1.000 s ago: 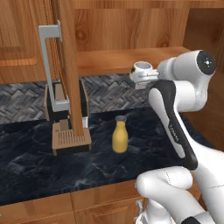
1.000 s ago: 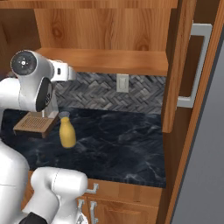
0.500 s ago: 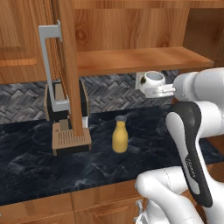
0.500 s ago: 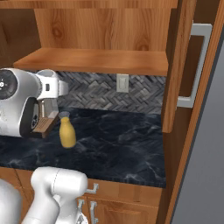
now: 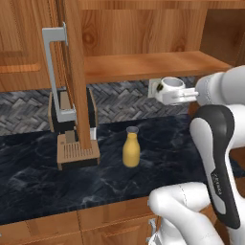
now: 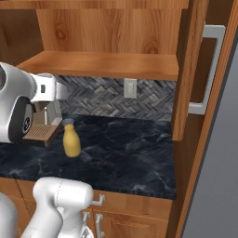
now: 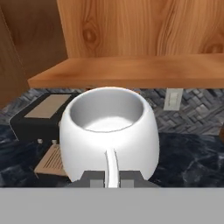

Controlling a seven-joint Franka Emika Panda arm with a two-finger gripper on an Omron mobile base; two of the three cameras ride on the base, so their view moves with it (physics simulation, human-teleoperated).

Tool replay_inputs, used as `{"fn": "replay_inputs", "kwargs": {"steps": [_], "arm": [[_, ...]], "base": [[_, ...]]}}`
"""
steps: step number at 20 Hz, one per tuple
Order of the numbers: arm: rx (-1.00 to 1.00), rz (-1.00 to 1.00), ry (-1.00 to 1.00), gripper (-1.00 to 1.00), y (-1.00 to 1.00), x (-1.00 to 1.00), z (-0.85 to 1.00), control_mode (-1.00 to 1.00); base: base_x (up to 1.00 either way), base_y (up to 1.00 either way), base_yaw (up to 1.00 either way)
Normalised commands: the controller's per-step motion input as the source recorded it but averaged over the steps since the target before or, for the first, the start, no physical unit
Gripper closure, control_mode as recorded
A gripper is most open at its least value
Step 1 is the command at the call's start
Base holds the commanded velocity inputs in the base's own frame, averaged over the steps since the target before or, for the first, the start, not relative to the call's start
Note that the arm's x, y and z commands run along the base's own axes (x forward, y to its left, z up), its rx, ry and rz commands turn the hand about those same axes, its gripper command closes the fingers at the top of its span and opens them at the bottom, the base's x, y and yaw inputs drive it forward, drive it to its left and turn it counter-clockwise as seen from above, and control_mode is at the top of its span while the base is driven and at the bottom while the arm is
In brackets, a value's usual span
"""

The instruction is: There is a tray on the dining counter. Grab the cup, mug, and pitcher and place them on the tray. The pitcher may be placed next to the tray if it cannot fit the tray.

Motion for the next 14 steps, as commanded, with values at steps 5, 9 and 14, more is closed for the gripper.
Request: {"fn": "replay_inputs", "kwargs": {"steps": [5, 9, 14], "arm": [[0.0, 0.0, 0.14, 1.0, -0.07, -0.36, 0.13, -1.0], [0.0, 0.0, 0.09, 1.0, -0.1, -0.39, 0.02, -1.0], [0.0, -0.03, 0.03, 1.0, -0.06, -0.36, 0.0, -1.0]], "base": [[0.0, 0.0, 0.0], [0.0, 0.0, 0.0], [0.0, 0.0, 0.0]]}}
